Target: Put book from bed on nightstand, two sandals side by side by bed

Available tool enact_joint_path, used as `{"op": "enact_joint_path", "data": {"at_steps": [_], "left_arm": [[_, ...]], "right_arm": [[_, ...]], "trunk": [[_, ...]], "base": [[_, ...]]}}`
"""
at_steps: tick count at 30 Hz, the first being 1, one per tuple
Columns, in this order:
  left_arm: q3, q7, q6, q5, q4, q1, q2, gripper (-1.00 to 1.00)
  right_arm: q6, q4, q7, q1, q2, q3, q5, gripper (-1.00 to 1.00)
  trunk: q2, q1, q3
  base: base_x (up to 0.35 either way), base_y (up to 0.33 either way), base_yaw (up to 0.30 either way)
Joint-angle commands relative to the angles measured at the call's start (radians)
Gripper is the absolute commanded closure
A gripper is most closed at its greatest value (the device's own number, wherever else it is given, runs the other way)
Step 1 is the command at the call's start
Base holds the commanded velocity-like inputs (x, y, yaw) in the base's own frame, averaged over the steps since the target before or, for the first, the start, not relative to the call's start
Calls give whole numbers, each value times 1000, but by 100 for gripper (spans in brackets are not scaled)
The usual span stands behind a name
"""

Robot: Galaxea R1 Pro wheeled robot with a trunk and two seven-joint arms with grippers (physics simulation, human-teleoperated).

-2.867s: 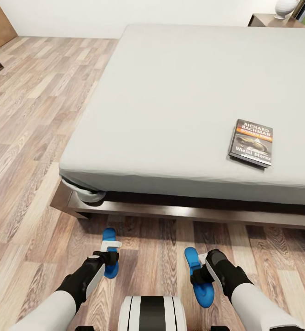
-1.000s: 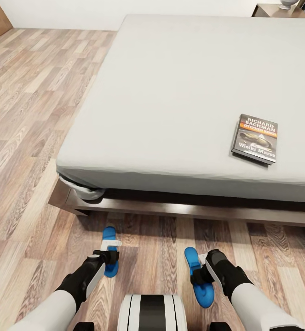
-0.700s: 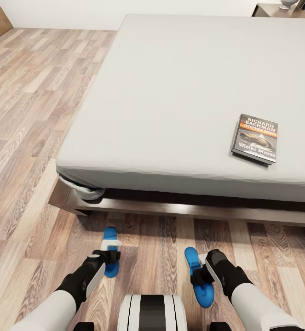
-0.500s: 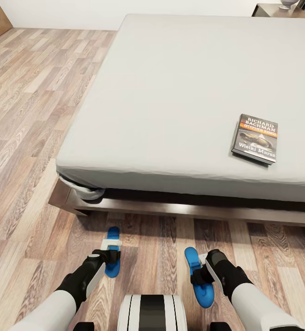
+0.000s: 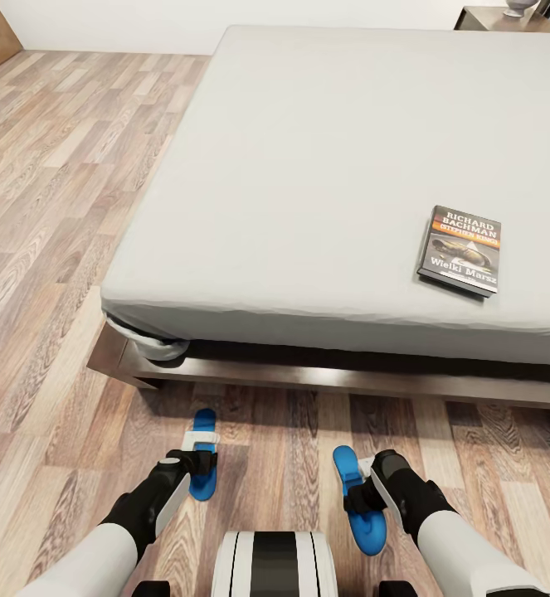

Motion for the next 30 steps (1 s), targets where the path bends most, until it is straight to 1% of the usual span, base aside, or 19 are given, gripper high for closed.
{"op": "enact_joint_path", "data": {"at_steps": [1, 18, 30], "left_arm": [[-7, 9, 5, 11, -2, 0, 1, -100], [-7, 10, 5, 11, -1, 0, 1, -100], [-7, 10, 5, 11, -2, 0, 1, -100]], "right_arm": [[4, -1, 8, 0, 0, 2, 11, 100], [4, -1, 8, 0, 0, 2, 11, 100], [4, -1, 8, 0, 0, 2, 11, 100]], "trunk": [[0, 0, -1], [0, 0, -1], [0, 0, -1]], "base": [[0, 0, 0], [0, 0, 0], [0, 41, 0]]}}
